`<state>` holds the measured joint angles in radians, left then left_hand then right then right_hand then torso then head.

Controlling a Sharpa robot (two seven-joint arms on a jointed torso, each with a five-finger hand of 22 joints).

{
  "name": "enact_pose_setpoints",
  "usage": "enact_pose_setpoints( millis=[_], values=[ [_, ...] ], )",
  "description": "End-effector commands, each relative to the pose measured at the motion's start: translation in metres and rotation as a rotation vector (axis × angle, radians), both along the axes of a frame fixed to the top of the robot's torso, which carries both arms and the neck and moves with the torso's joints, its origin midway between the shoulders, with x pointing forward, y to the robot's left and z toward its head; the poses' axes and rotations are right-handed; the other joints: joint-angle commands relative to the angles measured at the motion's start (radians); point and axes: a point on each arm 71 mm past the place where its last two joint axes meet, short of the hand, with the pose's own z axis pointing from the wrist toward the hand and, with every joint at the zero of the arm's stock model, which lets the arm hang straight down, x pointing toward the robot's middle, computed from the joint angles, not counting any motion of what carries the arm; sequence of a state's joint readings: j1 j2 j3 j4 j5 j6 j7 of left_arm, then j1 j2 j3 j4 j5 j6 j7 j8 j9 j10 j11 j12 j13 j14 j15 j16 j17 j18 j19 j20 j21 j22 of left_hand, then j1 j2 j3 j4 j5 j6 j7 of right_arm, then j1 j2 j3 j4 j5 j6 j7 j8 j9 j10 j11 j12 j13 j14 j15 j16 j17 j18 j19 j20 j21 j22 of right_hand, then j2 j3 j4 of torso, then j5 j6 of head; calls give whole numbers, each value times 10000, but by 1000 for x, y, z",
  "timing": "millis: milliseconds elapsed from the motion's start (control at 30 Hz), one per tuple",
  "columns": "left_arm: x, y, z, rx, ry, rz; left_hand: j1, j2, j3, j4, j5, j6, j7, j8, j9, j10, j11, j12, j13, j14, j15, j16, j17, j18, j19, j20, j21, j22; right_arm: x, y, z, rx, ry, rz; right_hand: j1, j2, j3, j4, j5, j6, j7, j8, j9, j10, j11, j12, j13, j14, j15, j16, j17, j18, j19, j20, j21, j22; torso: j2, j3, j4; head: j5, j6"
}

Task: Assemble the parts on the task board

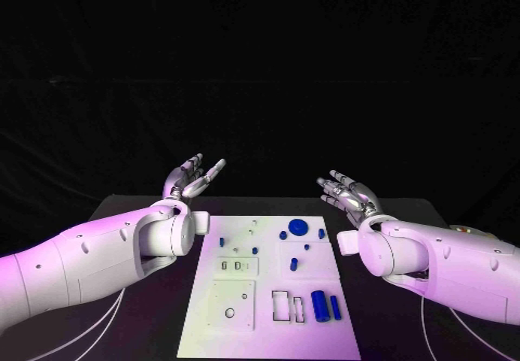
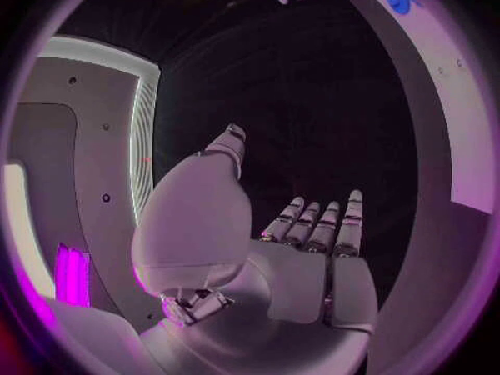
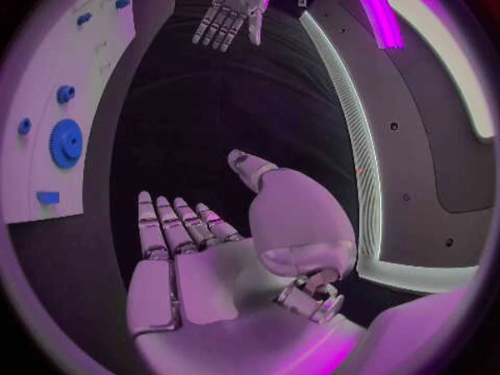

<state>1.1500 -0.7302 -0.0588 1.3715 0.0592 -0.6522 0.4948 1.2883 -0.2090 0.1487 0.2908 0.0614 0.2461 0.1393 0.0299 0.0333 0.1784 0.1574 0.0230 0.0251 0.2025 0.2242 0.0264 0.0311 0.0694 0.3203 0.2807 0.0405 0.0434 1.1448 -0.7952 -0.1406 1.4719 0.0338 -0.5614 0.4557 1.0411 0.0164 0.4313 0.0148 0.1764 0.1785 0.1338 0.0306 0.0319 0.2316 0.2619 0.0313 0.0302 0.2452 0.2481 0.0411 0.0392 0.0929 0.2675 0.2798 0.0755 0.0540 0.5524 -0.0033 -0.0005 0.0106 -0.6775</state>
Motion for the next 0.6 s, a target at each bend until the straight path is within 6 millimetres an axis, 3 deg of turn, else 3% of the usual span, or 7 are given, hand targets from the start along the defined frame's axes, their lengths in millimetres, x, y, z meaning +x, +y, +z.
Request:
enact_pose_setpoints(
  millis=[33,133,200,233,267,300,600],
  values=[
    [0,-5,0,-476,88,-489,733,276,470,83,-27,608,815,169,108,779,223,134,86,856,340,234,154,159,483,134,223,88,1,6,-3,874,657,1527,1329,-184,533,-937,60,1744,1643,567,360,2243,65,380,204,2348,14,613,388,146,1998,92,848,420,6,-1,-1,1,-5],
    [0,-5,0,-476,88,-489,862,571,747,65,-46,1470,1028,384,249,1907,452,257,169,2243,410,608,376,241,1736,106,629,267,2,3,-4,937,819,1821,1668,-272,636,-1351,76,3066,1607,1005,630,4077,-79,623,293,4197,-197,1122,663,341,2854,80,1201,550,6,-1,-1,1,-5],
    [0,-5,0,-476,88,-489,954,854,982,42,-69,2537,1159,672,427,3409,648,462,274,4164,32,1203,685,582,3517,77,1234,516,3,2,-5,967,898,1962,1834,-328,744,-1594,140,4165,1543,1355,837,5793,-215,859,370,5455,-375,1452,825,515,3706,76,1527,668,6,-1,-1,1,-5],
    [0,-5,0,-476,88,-489,967,884,1017,39,-68,2689,1173,712,453,3652,670,487,283,4437,-22,1282,724,650,3618,81,1286,523,3,1,-5,973,914,1992,1877,-370,798,-1679,168,4654,1508,1510,926,6197,-281,919,374,5739,-454,1542,856,601,4002,67,1657,713,6,-1,-1,1,-5],
    [0,-5,0,-476,88,-489,1058,1011,1148,7,-41,3703,1226,1037,637,5250,748,866,443,5533,-189,1685,923,868,4088,66,1545,609,3,1,-5,976,922,2006,1893,-405,877,-1749,202,5113,1473,1635,998,6462,-335,906,354,5959,-522,1584,866,672,4151,68,1724,722,6,-1,-1,1,-5],
    [0,8,1,-473,-20,-866,1197,1087,1295,-25,-68,4803,1230,1386,834,6409,678,1141,500,6093,-333,1956,1047,1072,4602,62,1819,692,17,-21,11,-2399,-1687,1776,1906,-458,976,-1827,224,5552,1433,1742,1060,6719,-395,884,344,6171,-587,1616,870,738,4289,64,1787,730,105,-4,-39,-11,-190],
    [-1,7,1,-498,13,-1277,1699,930,1855,-73,-70,6335,873,1972,1105,8192,168,1392,449,7976,-950,2776,1645,1168,6184,-429,2609,875,23,-27,23,-4741,-2903,2120,1947,-754,1408,-2145,136,6819,1209,1942,1152,7865,-695,658,317,7433,-986,1839,895,881,5448,-240,2686,1102,247,6,4,-19,-137]
  ],
)
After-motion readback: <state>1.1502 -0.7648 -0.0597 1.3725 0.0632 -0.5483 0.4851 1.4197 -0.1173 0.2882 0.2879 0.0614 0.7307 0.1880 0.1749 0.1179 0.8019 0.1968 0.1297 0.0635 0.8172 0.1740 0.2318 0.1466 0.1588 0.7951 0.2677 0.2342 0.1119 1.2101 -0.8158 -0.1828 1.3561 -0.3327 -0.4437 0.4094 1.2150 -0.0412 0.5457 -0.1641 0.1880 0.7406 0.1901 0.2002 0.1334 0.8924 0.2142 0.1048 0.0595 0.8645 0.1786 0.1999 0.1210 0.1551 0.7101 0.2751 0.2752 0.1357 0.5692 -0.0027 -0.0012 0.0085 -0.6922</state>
